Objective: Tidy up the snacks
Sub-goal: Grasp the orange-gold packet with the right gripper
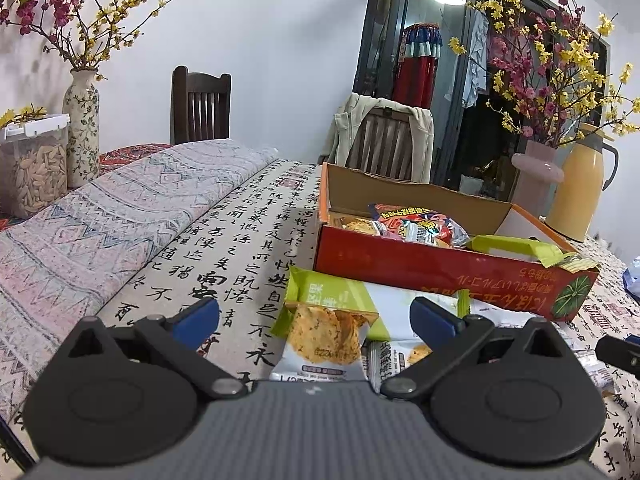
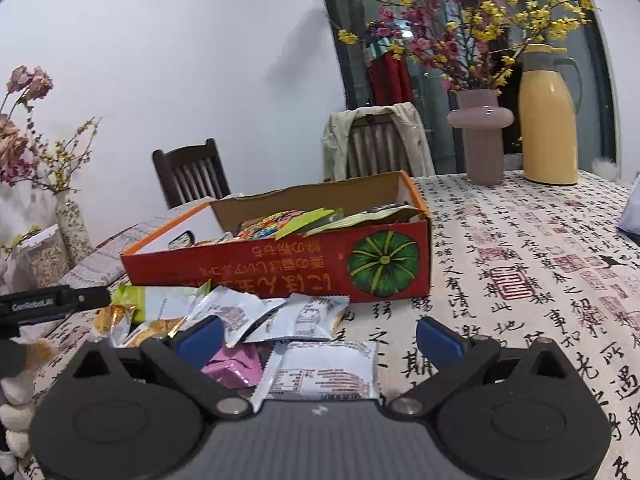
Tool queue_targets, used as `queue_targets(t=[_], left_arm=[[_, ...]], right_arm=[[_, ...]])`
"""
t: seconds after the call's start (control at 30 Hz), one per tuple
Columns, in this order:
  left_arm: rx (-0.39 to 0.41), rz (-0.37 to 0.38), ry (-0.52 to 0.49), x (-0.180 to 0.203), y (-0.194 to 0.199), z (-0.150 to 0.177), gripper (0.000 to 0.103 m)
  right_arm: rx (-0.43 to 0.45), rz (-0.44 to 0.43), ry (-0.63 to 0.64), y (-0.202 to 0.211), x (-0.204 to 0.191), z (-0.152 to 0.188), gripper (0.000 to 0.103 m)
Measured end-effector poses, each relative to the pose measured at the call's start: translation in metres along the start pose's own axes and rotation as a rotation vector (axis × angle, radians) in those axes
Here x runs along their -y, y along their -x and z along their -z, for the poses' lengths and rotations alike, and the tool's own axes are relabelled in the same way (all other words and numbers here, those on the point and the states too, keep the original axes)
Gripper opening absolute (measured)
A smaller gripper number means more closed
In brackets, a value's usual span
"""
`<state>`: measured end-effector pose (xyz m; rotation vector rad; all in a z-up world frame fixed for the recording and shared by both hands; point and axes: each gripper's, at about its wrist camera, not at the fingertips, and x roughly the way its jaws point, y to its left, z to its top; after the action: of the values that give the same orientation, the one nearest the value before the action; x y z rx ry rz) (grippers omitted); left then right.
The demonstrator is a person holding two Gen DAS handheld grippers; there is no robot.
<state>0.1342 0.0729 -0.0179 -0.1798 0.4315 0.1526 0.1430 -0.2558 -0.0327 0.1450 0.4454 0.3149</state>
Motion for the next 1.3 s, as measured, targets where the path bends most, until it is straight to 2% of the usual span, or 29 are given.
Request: queue_targets(t=[0.07,0.13,0.2,0.5,0.7,0.77,0.8,0.83,1.0,1.1,1.2,1.3], left_arm=[[-0.001,0.002,0.004,-0.001,0.0,0.0,0.103],[-0.005,0.002,0.008,-0.001,-0.001,0.0,0.103],[-0.005,0.012,0.01,-0.002,-0.001,0.0,0.103],[0.0,0.035,0.026,-0.005,0.001,0.0,0.103],[0.003,0.041,0.029,-0.006,0.002,0.001,0.103],[0.005,0.046,0.03,-0.006,0.003,0.001,0.103],[0.006,0.048,0.031,-0.006,0.003,0.001,0.103],[0.007,0.05,0.032,-0.007,0.003,0.001,0.103],[0.013,0.056,0.033,-0.007,0.004,0.001,0.103],[0.015,0.057,0.034,-0.007,0.005,0.001,0.103],[0.015,0.057,0.034,-0.007,0.005,0.001,0.103],[0.014,0.056,0.034,-0.007,0.005,0.001,0.103]], right_arm=[[0.004,0.012,0.007,0.001,-0.001,0.001,0.096],[-0.018,0.03,0.027,-0.001,-0.003,0.001,0.084],[-0.044,0.041,0.038,-0.001,-0.003,0.0,0.08],[-0.125,0.052,0.05,-0.003,-0.006,-0.005,0.078],[-0.188,0.091,0.078,-0.022,-0.019,-0.002,0.078],[-0.212,0.088,0.075,-0.026,-0.019,0.001,0.067],[-0.217,0.086,0.077,-0.027,-0.019,0.002,0.053],[-0.22,0.086,0.077,-0.027,-0.019,0.002,0.046],[-0.18,0.096,0.066,-0.017,-0.016,0.002,0.033],[-0.131,0.098,0.055,-0.009,-0.013,-0.002,0.022],[-0.079,0.117,0.056,-0.003,-0.01,-0.007,0.022],[-0.072,0.119,0.048,-0.004,-0.007,-0.006,0.022]])
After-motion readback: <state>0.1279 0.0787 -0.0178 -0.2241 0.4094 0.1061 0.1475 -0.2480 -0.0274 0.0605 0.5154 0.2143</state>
